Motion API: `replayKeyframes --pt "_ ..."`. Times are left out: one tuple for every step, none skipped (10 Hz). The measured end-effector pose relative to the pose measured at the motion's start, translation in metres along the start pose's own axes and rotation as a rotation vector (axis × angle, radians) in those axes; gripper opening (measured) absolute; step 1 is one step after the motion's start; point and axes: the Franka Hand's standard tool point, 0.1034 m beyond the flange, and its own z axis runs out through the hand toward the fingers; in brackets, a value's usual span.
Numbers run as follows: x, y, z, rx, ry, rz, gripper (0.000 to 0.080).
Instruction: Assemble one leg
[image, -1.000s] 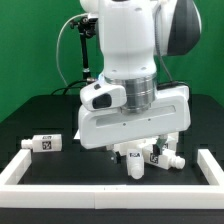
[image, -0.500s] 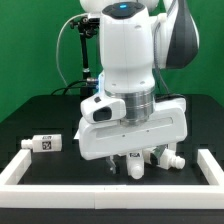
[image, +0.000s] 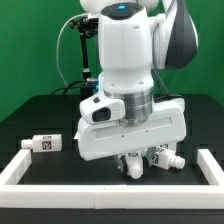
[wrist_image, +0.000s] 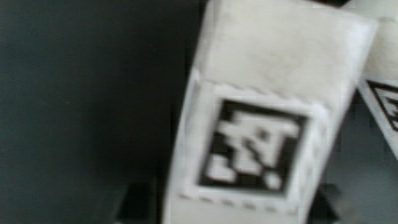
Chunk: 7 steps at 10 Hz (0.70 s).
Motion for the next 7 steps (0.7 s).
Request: replayKeyframes --pt "0.000 0.000 0.000 0.000 0.000 0.000 0.0285" --pt "0.000 0.002 0.000 -0.001 0.000 -0.013 0.0285" --pt "0.002 0.014 -0.003 -0.007 0.007 -0.068 0.0285" --pt "0.002 0.031 -0.008 -0.013 0.016 -0.104 0.0285" --pt "0.000 0.044 -0.010 -0.018 0.018 -0.144 0.0285" --pt "-0.006 0.068 -0.012 -0.029 0.019 -0.187 0.0285" --pt "-0.014 0.091 -0.012 -0.040 0.016 -0.199 0.0285"
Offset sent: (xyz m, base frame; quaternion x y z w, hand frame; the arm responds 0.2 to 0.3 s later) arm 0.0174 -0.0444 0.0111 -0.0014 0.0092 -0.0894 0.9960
